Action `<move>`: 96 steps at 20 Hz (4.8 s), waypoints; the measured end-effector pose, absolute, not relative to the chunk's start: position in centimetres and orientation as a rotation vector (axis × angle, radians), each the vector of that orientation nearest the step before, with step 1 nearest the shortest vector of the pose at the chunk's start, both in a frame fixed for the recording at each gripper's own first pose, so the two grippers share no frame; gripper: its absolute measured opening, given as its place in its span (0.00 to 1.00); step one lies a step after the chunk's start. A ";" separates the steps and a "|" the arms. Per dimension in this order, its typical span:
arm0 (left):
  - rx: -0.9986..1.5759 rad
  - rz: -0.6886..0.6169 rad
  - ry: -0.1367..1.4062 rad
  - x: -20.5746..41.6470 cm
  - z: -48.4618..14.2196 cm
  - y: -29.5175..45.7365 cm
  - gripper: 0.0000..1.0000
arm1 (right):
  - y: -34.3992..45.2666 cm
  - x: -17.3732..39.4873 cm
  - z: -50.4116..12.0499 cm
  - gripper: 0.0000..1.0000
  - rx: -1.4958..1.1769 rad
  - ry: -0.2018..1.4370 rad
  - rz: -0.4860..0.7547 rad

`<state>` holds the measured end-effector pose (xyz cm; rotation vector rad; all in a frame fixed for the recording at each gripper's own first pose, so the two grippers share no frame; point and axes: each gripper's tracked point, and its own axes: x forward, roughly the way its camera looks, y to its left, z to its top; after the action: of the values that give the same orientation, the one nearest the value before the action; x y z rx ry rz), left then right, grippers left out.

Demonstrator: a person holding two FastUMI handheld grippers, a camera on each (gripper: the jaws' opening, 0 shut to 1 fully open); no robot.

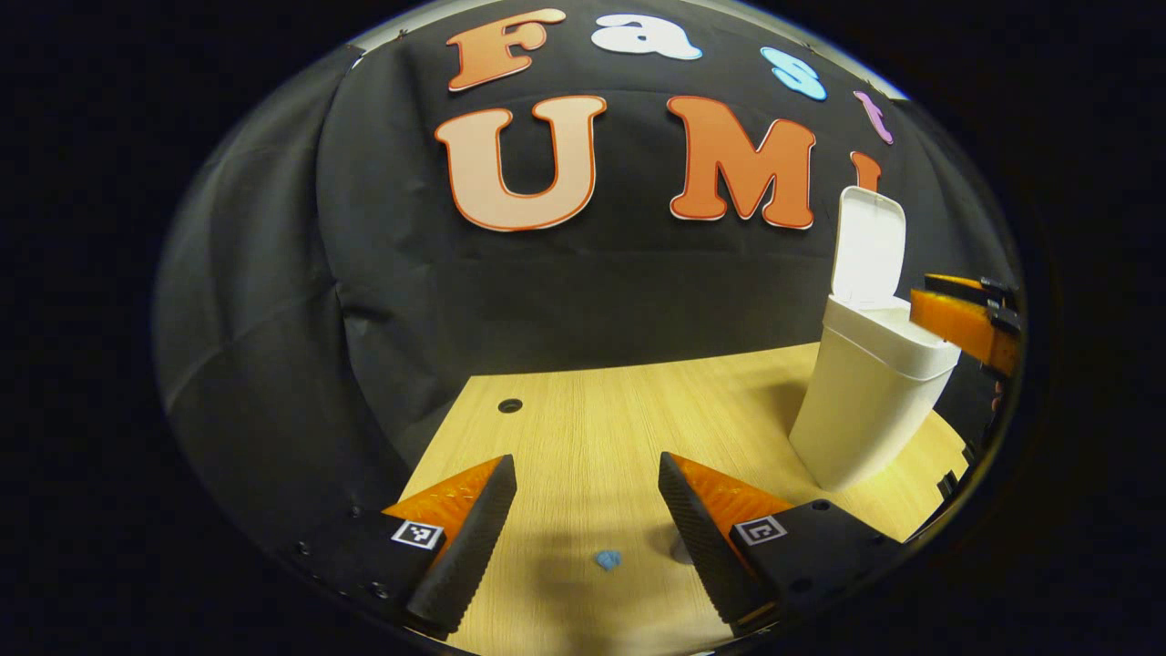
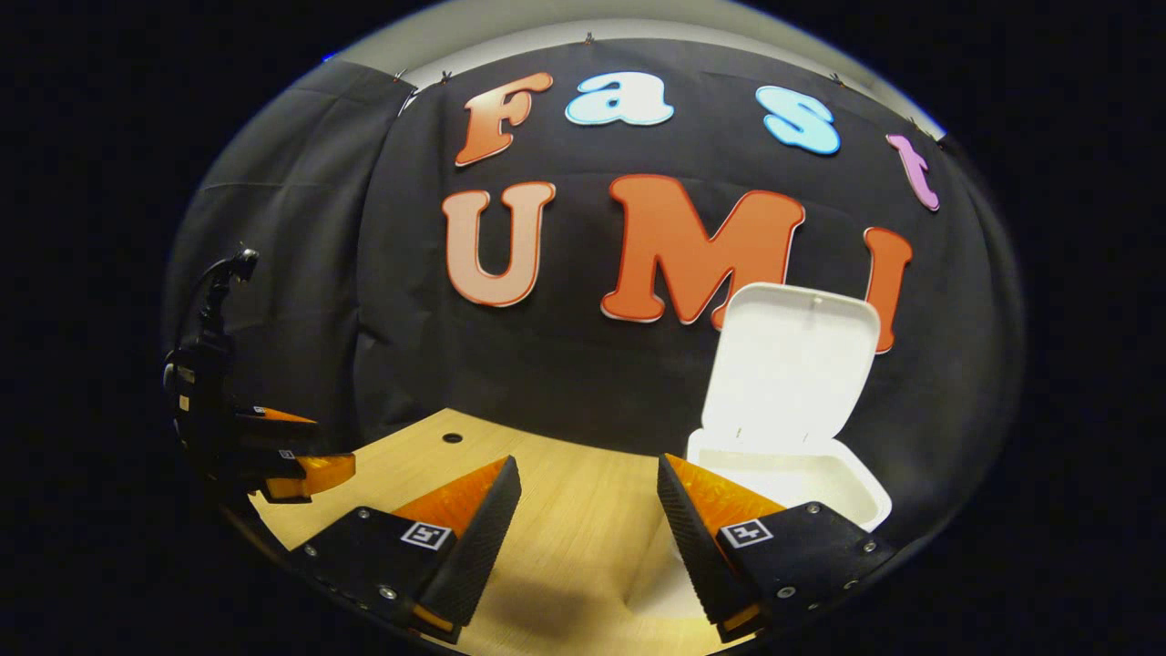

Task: Press the lid of the desktop garbage bin to open it, pick up the crumpled paper on the desktop and throw it into the bin, then pick up the pop can on the desktop and drop it into the bin, and finally close the garbage bin lid.

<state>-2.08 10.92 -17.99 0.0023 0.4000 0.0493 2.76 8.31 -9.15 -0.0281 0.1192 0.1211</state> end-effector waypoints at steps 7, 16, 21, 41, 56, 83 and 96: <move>-0.007 0.020 0.484 -2.1 -23.5 12.1 1.00 | 14.9 2.7 -17.0 0.98 -0.053 0.273 0.251; -0.022 -0.053 0.625 -1.3 -30.1 10.5 1.00 | 19.0 3.1 -23.8 1.00 -0.098 0.422 0.376; -0.046 -0.093 0.712 -0.7 -33.5 9.4 0.96 | 21.0 2.9 -26.2 1.00 -0.095 0.487 0.441; -0.038 -0.187 0.913 -0.6 -39.5 8.8 0.80 | 22.5 3.7 -28.0 1.00 -0.057 0.682 0.426; -0.100 -0.163 0.902 1.8 -37.6 10.4 0.15 | 22.8 4.2 -28.1 0.80 -0.019 0.698 0.382; -0.022 -0.220 0.673 6.7 -21.8 1.3 0.15 | 21.5 4.2 -27.9 0.80 0.018 0.634 0.257; -0.001 -0.419 0.507 9.1 -13.0 -10.2 0.15 | 19.2 3.1 -27.8 0.80 0.047 0.633 0.155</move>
<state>9.14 -10.19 -12.99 -0.0011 0.5074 -0.4189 3.07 19.17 -27.84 0.0473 0.6331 0.1552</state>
